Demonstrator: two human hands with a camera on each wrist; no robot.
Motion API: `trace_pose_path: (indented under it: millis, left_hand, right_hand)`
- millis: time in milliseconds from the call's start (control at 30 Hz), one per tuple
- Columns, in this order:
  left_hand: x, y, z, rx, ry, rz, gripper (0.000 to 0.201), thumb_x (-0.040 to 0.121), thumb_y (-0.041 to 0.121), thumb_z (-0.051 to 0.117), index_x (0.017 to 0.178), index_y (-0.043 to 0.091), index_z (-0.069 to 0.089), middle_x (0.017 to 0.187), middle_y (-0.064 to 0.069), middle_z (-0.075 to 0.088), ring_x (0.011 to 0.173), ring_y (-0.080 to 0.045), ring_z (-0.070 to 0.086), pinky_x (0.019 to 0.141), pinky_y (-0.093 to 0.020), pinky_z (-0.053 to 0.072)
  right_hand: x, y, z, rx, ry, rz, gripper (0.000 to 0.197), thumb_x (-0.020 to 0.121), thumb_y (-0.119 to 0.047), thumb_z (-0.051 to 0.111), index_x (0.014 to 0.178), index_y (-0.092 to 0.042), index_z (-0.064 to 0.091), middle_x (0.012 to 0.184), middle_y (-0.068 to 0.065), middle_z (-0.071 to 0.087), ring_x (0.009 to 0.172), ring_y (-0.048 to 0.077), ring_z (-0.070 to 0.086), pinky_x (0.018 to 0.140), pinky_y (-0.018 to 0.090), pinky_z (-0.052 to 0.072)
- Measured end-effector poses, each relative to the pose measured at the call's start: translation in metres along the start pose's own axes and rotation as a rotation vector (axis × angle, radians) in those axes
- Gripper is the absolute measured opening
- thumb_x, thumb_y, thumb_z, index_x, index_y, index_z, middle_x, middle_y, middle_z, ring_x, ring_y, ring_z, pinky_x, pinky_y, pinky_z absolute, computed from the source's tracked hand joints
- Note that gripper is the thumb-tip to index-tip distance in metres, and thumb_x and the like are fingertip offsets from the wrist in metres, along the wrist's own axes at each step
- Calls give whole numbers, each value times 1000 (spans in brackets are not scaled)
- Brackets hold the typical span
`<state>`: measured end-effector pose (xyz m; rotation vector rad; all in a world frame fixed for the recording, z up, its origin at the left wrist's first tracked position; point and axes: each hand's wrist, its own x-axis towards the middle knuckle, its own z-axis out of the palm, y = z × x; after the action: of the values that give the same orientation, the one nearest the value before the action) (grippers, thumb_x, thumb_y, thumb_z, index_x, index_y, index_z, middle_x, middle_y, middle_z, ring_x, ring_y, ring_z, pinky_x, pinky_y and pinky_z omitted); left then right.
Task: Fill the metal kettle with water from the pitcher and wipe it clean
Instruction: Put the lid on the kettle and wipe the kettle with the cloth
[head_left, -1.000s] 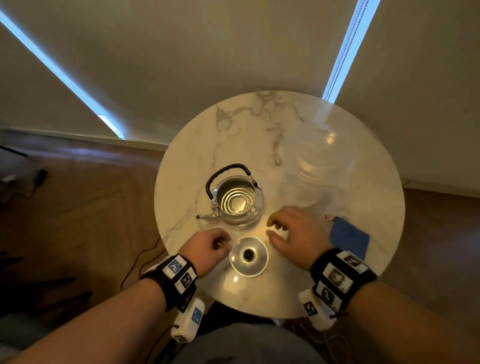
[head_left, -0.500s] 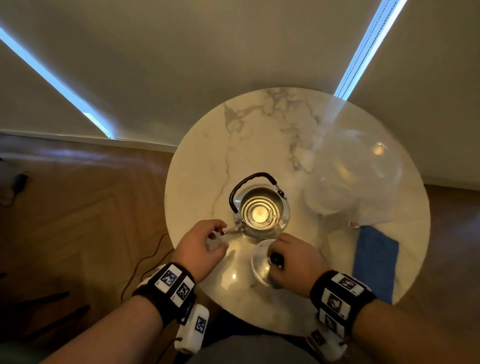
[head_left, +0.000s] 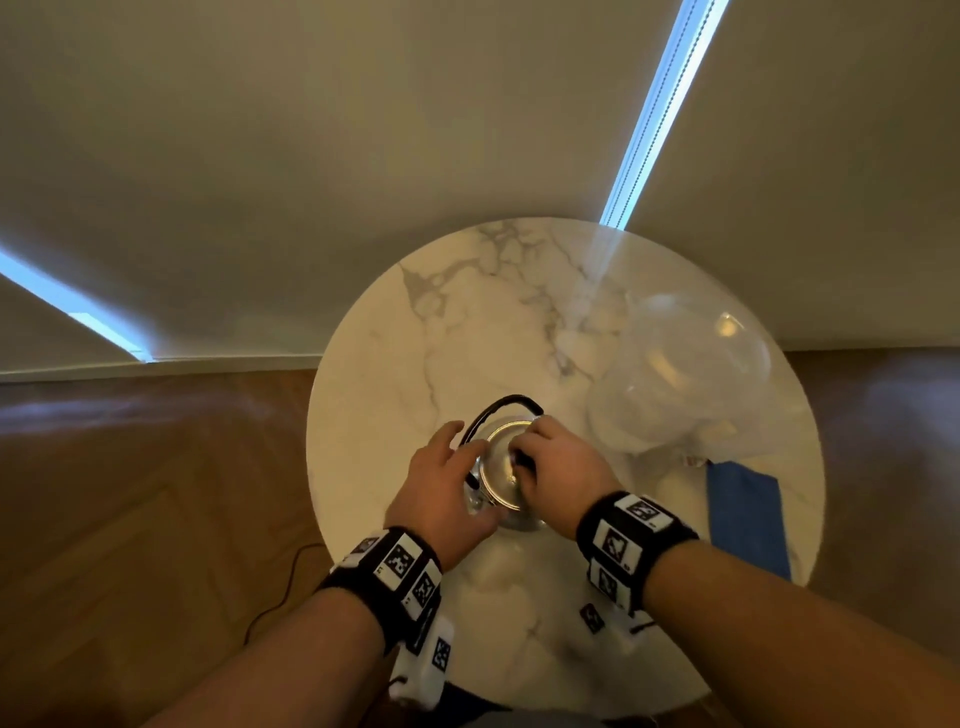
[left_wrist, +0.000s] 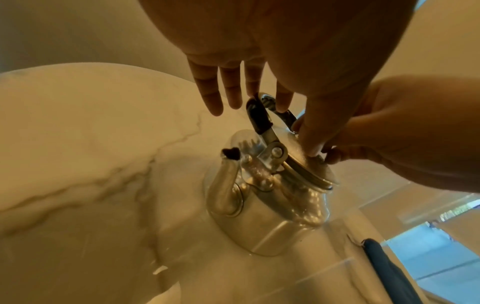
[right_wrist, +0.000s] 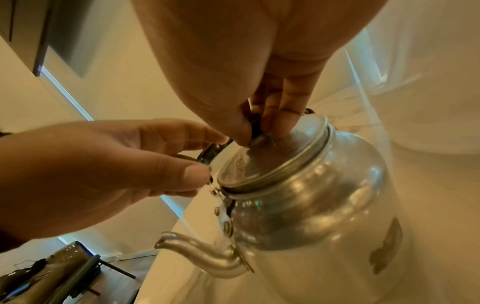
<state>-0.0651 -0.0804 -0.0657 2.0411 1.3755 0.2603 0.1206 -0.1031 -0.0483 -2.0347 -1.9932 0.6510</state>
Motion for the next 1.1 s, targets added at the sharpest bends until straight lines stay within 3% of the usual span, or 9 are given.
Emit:
trace_pose_path:
  millis: [133,200,267,367,533,700,800,967,1100]
  left_hand:
    - [12,3,4,113,-30,2,75,69,59,73,137,39,48,156,11,20,132,-18,38,98,-30,46]
    - [16,7,4,117,-43,5,75,69,62,71,136,38,49,154,10,22,131,-20,37,100,-33,46]
    - [18,11,5,126,-56,-2,73,70,62,69,136,38,49,153,9,22,131,-21,37,99,-36,48]
    - [20,16,5,174,-73,-29,70,72,57,70,136,38,49,152,10,20,132,-21,36,98,-39,49]
    - [25,19,2,259,-78,-36,66,72,55,70,133,36,53,151,8,27,128,-23,40,96,-40,49]
    - [21,17,7,357,-49,-15,80,68,58,75,138,31,50,157,1,26,139,-25,30,108,-42,42]
    - [17,24,15,410,15,52,76,65,54,75,134,29,53,160,-4,24,143,-31,26,113,-48,36]
    - [6,63,34,380,130,222,51,70,41,71,118,25,62,156,-6,33,140,-34,32,113,-49,34]
    - [-6,92,59,272,153,352,40,78,37,69,113,17,67,149,-7,45,136,-33,40,110,-49,37]
  right_hand:
    - [2,-5,2,5,-14,35,18,96,-20,59,107,-15,73,116,3,59,93,25,63,75,29,47]
    - [2,-4,1,17,-35,45,17,90,-21,68,106,-15,71,116,3,59,92,25,63,74,30,48]
    - [2,-3,2,25,-59,52,25,81,-22,78,103,-15,69,116,3,58,90,25,62,74,31,49]
    - [1,-4,5,12,-42,31,19,85,-18,74,102,-13,66,116,5,59,92,27,63,76,33,52]
    - [2,1,8,9,-32,13,23,85,-19,74,105,-13,65,119,6,59,96,26,62,73,25,38]
    - [-9,12,-4,174,-47,41,38,90,-17,65,128,-18,63,135,3,57,111,23,60,87,28,48]
    - [-41,38,-14,278,-52,70,39,92,-26,64,131,-23,62,126,-2,62,101,13,63,89,29,52]
    - [-109,124,-24,273,-10,365,19,95,-29,64,109,-22,74,107,0,69,94,18,65,84,33,52]
    - [-133,207,-28,159,36,741,31,93,-34,68,119,-16,66,121,11,63,101,31,64,82,37,52]
